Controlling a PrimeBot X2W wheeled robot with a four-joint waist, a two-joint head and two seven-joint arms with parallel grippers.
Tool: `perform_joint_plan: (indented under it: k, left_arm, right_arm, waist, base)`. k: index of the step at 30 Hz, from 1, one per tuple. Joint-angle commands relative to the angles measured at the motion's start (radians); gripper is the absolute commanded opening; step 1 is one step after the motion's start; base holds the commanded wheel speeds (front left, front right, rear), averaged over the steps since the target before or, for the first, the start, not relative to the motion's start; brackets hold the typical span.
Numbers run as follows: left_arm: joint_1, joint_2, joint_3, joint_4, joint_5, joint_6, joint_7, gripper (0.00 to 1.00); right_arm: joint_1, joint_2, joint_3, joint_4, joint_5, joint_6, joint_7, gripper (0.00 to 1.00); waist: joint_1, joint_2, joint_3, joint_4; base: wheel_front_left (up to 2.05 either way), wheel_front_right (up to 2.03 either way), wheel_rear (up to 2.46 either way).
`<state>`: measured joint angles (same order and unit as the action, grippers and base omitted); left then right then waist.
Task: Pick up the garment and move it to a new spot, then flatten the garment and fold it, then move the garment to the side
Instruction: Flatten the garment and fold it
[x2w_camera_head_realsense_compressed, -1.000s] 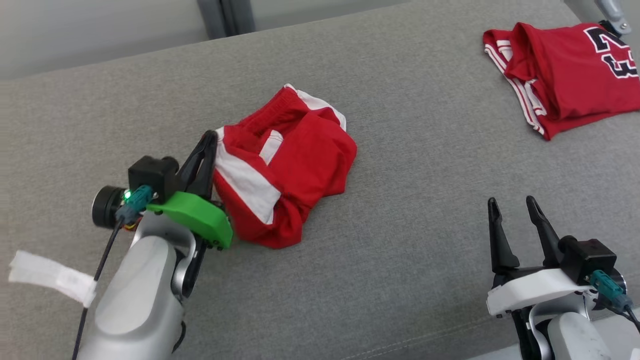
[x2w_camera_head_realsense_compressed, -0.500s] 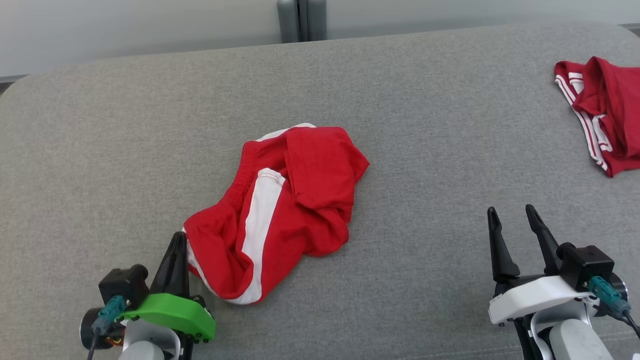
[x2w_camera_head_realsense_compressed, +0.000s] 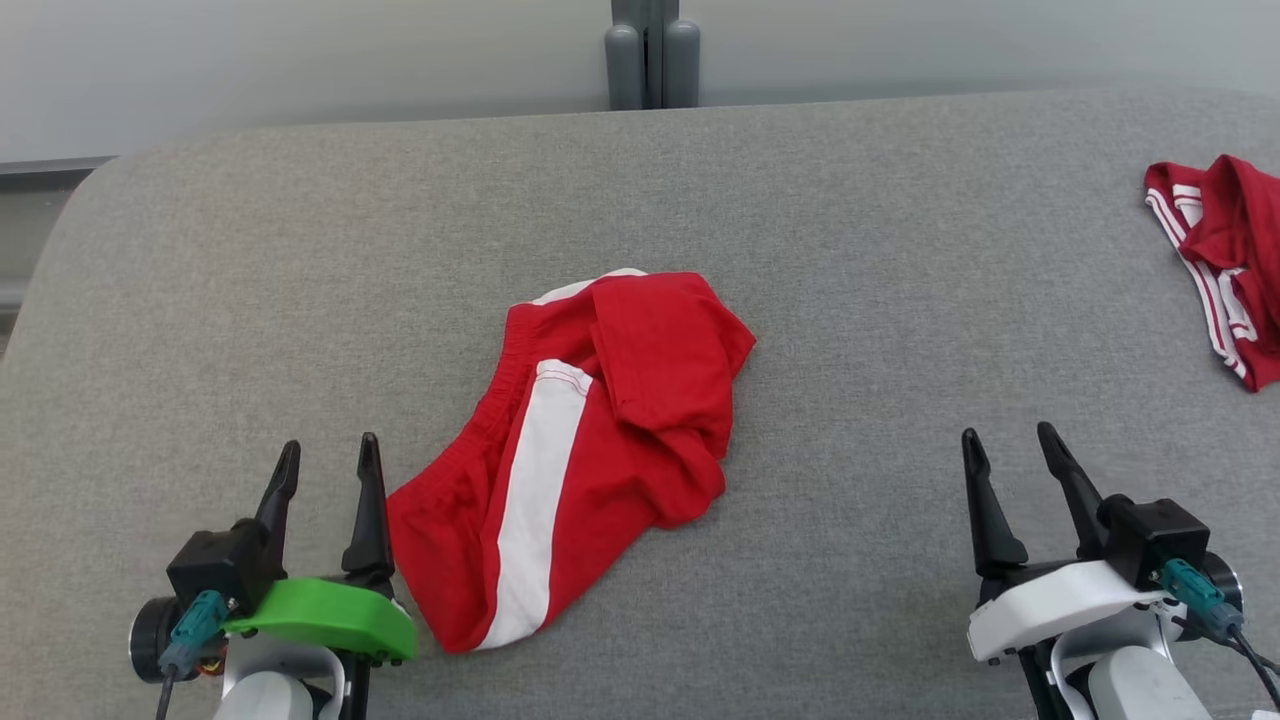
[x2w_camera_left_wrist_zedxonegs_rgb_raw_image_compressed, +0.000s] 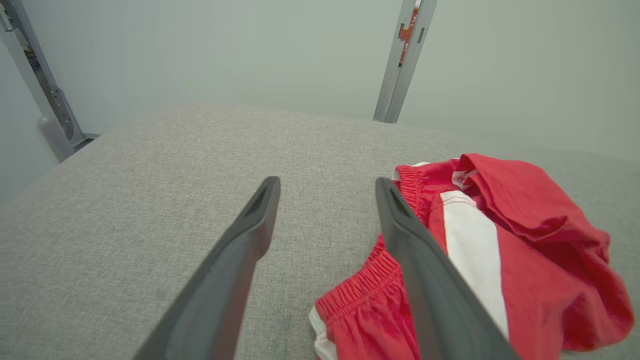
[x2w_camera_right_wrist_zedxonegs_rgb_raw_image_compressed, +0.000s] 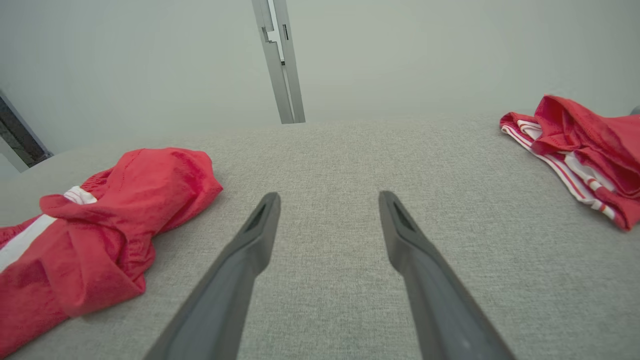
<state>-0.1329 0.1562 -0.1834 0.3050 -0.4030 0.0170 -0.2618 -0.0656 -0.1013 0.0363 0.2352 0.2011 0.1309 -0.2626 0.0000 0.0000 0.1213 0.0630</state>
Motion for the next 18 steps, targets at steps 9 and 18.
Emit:
perform_joint_plan:
  k: [9, 18]
  left_arm:
    - [0.056, -0.037, 0.070, -0.054, 0.080, -0.040, -0.003, 1.00]
    - [0.060, -0.076, 0.100, -0.049, 0.120, -0.073, -0.003, 1.00]
  right_arm:
    - [-0.066, -0.021, 0.146, 0.026, 0.008, 0.000, -0.003, 1.00]
    - [-0.258, -0.035, 0.393, 0.147, 0.029, 0.000, 0.035, 1.00]
  waist:
    - [0.0000, 0.0000, -0.011, 0.048]
    - [0.0000, 0.0000, -0.004, 0.121]
  base:
    - [0.00, 0.00, 0.00]
    - [0.00, 0.00, 0.00]
